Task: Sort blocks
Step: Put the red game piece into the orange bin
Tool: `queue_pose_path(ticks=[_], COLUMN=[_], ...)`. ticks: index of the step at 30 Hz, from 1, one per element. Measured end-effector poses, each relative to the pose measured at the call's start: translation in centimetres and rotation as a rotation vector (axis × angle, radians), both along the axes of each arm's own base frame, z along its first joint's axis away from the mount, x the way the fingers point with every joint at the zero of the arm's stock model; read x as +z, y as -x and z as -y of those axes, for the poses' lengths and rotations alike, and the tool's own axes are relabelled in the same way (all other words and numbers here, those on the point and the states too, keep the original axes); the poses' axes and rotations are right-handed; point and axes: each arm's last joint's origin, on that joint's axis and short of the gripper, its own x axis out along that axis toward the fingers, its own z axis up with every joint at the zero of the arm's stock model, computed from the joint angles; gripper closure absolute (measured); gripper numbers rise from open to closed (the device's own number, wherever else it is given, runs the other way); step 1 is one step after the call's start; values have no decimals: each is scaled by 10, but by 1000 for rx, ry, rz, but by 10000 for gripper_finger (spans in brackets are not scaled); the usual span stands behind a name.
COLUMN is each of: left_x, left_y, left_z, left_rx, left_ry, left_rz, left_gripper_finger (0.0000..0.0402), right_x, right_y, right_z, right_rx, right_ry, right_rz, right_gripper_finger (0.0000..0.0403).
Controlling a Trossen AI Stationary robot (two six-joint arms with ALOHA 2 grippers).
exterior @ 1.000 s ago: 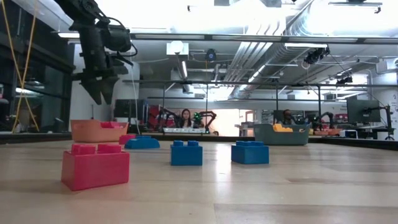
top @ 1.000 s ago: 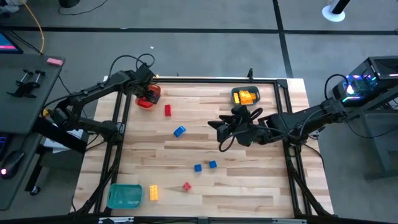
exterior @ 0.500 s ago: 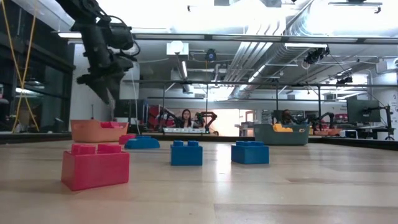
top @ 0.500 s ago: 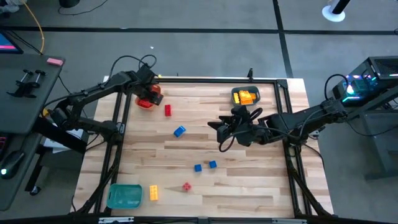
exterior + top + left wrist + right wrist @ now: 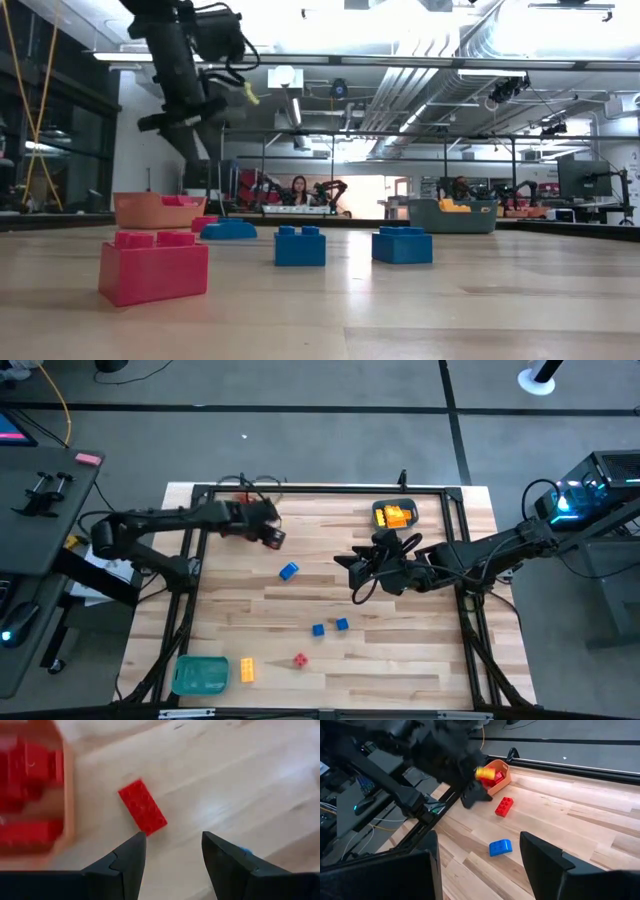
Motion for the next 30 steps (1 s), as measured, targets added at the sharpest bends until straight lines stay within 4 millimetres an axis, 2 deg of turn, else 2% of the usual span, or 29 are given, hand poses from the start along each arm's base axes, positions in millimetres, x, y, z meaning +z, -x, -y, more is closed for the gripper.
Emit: queue_pose_path(ticks=[6, 13, 22, 30], left_x=[-24, -50, -81, -83], left_y=[-23, -30, -37, -31], left_z=[24, 18, -6, -30], left_rx=[305, 532, 504, 562], left_ry=[-61, -92, -23, -20], left_rz=[44, 34, -58, -53], left_gripper_finger=[223, 223, 223, 223], right_x=[0, 0, -1, -1], right_y=[0, 0, 0, 0], right_z=[0, 0, -1, -1], right_rx=[1, 16, 38, 39], right_ry=[-1, -12, -27, -28], right_rz=[0, -5, -12, -14], right_gripper_finger=[242, 242, 242, 242])
